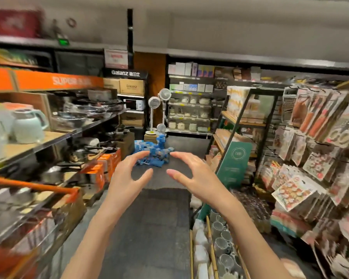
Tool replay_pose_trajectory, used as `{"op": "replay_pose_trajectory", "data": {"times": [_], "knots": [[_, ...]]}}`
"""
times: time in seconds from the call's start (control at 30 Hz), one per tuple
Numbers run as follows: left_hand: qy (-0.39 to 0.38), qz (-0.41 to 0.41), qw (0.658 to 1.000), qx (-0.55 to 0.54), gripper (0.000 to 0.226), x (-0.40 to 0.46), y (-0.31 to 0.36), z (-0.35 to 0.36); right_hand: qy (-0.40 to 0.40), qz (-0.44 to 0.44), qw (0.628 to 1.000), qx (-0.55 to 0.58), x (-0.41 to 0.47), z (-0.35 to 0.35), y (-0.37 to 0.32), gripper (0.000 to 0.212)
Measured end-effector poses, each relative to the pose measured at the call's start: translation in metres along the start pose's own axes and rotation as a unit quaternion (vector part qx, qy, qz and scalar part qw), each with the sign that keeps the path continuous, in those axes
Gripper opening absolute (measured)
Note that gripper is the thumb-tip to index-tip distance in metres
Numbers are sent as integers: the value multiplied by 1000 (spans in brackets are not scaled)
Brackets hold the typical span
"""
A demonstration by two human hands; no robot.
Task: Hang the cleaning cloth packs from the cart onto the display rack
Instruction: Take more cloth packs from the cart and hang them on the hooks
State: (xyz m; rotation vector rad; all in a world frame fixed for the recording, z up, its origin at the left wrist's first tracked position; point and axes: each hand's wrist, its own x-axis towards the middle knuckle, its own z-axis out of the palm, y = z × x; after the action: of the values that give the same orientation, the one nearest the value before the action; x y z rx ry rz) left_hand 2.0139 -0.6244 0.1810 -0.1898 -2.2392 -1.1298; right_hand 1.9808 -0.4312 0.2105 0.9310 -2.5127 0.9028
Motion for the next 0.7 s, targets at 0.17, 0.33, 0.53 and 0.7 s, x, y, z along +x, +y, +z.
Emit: {"op": "replay_pose_trajectory", "data": {"times": [0.17, 0.33, 0.53, 0.7], "knots": [[55, -36, 997, 49, 42, -12, -42, -73, -34, -60, 996, 53, 43, 62, -47, 56], [117, -70, 985, 108, 41, -39, -83, -153, -77, -109, 986, 100, 76, 140, -105, 58], [150, -147, 960, 183, 46, -81, -153, -251, -129, -135, 970, 156, 105, 242, -185, 61], [194, -189, 936, 224, 52, -108, -202, -325, -166, -146, 958, 181, 122, 317, -241, 63]]}}
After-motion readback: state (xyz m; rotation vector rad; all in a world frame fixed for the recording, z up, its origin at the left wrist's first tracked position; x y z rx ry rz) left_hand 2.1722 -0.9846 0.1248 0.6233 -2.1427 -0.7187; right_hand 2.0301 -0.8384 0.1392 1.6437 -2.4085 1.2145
